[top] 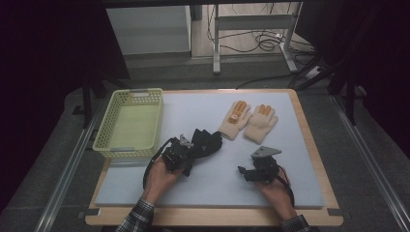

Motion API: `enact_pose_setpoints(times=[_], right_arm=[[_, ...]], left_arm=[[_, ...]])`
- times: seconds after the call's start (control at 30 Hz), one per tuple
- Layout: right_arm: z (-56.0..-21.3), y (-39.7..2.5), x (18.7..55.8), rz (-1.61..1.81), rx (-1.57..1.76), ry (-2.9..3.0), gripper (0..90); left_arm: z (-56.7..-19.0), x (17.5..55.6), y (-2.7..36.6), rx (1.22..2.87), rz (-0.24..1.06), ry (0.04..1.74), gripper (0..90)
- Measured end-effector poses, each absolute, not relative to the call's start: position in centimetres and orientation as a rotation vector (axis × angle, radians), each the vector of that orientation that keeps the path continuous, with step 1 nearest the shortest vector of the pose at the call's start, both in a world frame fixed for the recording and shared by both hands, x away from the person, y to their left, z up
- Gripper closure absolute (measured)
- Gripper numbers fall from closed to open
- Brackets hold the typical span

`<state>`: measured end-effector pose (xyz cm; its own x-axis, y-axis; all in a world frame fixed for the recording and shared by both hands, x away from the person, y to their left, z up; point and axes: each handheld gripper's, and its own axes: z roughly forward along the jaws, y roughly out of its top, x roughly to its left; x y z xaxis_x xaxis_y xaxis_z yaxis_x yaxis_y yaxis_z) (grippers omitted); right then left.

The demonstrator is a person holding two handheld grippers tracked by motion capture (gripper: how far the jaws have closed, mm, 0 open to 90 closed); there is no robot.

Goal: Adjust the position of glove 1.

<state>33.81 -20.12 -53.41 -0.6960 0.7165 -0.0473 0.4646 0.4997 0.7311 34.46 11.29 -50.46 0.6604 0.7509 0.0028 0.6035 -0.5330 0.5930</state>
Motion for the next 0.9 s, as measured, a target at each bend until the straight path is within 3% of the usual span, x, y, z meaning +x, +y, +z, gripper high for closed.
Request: enact_pose_setpoints(times=[0.9], right_arm=[[-53.4,-20.1,33.8,1.015,0.984,2.400,25.5]], left_arm=[[-44.0,37.6,14.1,2.222,0.439,1.132,65.1]])
